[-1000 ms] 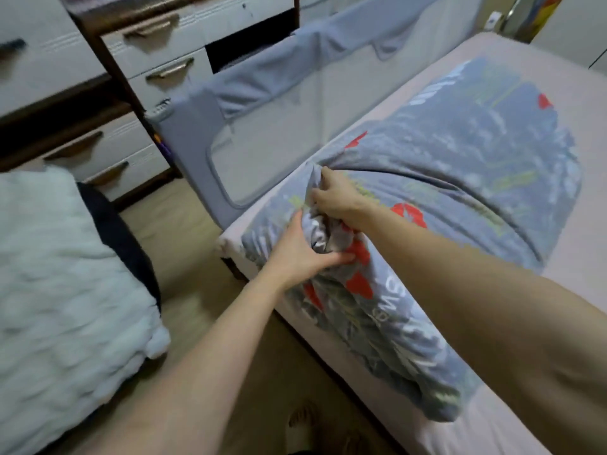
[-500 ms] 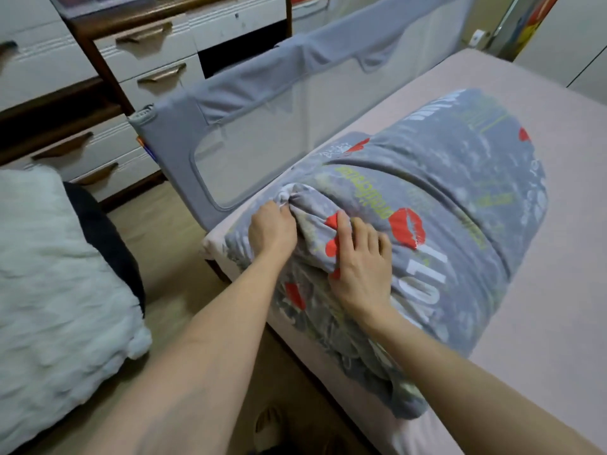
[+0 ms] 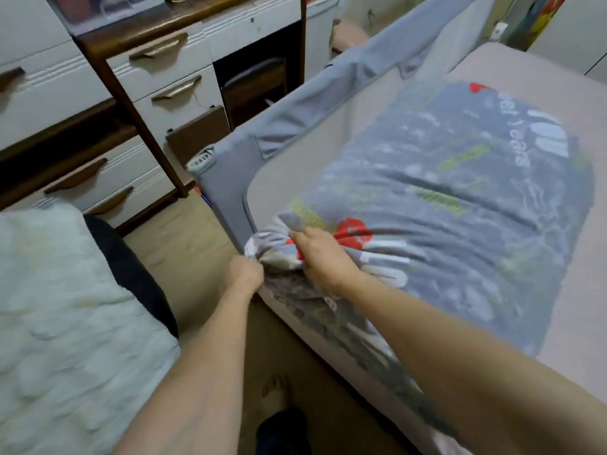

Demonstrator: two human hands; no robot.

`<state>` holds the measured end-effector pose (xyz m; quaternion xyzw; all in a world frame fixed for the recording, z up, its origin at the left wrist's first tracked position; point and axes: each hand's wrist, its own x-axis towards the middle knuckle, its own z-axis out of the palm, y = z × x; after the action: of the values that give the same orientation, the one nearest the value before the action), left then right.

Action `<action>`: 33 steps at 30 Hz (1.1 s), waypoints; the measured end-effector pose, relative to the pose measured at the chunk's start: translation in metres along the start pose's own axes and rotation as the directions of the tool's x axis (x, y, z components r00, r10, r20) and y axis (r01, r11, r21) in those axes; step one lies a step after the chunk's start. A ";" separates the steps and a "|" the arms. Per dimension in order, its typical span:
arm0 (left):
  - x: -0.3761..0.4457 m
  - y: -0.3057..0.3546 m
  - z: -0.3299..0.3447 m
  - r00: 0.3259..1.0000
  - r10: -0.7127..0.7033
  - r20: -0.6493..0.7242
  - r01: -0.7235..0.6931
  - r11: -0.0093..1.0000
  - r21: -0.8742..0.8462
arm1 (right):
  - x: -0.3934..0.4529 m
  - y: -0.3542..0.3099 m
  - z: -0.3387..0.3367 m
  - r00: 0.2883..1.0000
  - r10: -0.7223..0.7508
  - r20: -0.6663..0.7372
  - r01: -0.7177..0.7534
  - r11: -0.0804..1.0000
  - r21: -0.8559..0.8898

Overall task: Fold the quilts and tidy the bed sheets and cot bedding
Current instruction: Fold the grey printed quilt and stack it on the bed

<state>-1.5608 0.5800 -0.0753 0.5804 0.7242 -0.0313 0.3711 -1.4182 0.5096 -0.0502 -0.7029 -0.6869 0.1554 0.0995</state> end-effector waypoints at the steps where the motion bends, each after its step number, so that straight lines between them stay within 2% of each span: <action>1: 0.009 -0.007 0.001 0.996 0.016 0.083 -0.025 0.993 0.111 | 0.001 0.001 0.012 0.998 0.010 0.064 -0.009 1.000 -0.016; 3: 0.037 0.002 -0.018 0.989 0.075 0.125 -0.099 0.975 0.200 | 0.022 0.001 0.027 0.992 0.047 0.115 -0.043 0.998 -0.035; 6: 0.045 0.046 -0.034 0.962 0.267 0.054 -0.272 0.955 0.120 | 0.022 0.001 0.027 0.984 0.063 0.167 -0.042 0.992 -0.123; 7: 0.047 0.083 -0.039 0.927 0.370 0.056 -0.374 0.919 0.122 | 0.025 0.009 0.013 0.983 0.079 0.167 -0.055 0.988 -0.141; 9: 0.031 0.113 -0.032 0.881 0.459 0.111 -0.469 0.878 0.095 | 0.014 0.005 0.010 0.969 0.051 0.242 -0.018 0.990 -0.138; 11: 0.015 0.170 -0.018 0.810 0.557 0.186 -0.576 0.815 0.067 | 0.007 0.020 -0.012 0.963 0.061 0.262 -0.024 0.990 -0.139; 15: -0.005 0.239 0.004 0.735 0.614 0.289 -0.661 0.744 0.099 | -0.003 0.051 -0.046 0.957 -0.108 0.270 0.135 0.987 -0.083; 17: -0.010 0.265 0.017 0.716 0.621 0.318 -0.681 0.721 0.126 | -0.010 0.076 -0.071 0.961 -0.162 0.224 0.176 0.983 -0.048; 19: -0.015 0.289 0.029 0.716 0.614 0.334 -0.685 0.709 0.166 | -0.018 0.111 -0.094 0.989 -0.140 0.049 0.141 0.990 -0.024; 20: -0.016 0.302 0.035 0.711 0.609 0.351 -0.691 0.699 0.187 | -0.021 0.135 -0.104 0.991 -0.090 -0.100 0.085 0.995 -0.054; 21: -0.015 0.315 0.042 0.708 0.604 0.365 -0.694 0.690 0.206 | -0.024 0.160 -0.114 0.966 0.010 -0.258 -0.031 0.996 -0.079; 22: -0.014 0.328 0.049 0.718 0.588 0.373 -0.685 0.691 0.230 | -0.027 0.188 -0.124 0.911 0.144 -0.385 -0.182 0.981 -0.065; 23: -0.011 0.344 0.058 0.731 0.571 0.375 -0.671 0.700 0.243 | -0.026 0.219 -0.136 0.849 0.291 -0.442 -0.337 0.941 -0.028; 25: -0.007 0.366 0.072 0.743 0.547 0.385 -0.654 0.716 0.244 | -0.018 0.264 -0.156 0.747 0.535 -0.395 -0.570 0.821 0.031; 26: -0.003 0.384 0.085 0.743 0.555 0.374 -0.655 0.719 0.234 | -0.011 0.293 -0.166 0.702 0.611 -0.367 -0.640 0.767 0.052; 31: 0.016 0.455 0.148 0.794 0.492 0.357 -0.562 0.818 0.124 | 0.042 0.395 -0.201 0.577 0.742 -0.342 -0.752 0.646 0.132; 33: 0.025 0.472 0.169 0.801 0.463 0.379 -0.525 0.848 0.075 | 0.063 0.421 -0.202 0.516 0.823 -0.238 -0.808 0.560 0.185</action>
<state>-1.0693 0.6736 -0.0301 0.7650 0.4644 -0.0987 0.4351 -0.9527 0.5714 -0.0156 -0.9543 -0.2497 0.0935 0.1349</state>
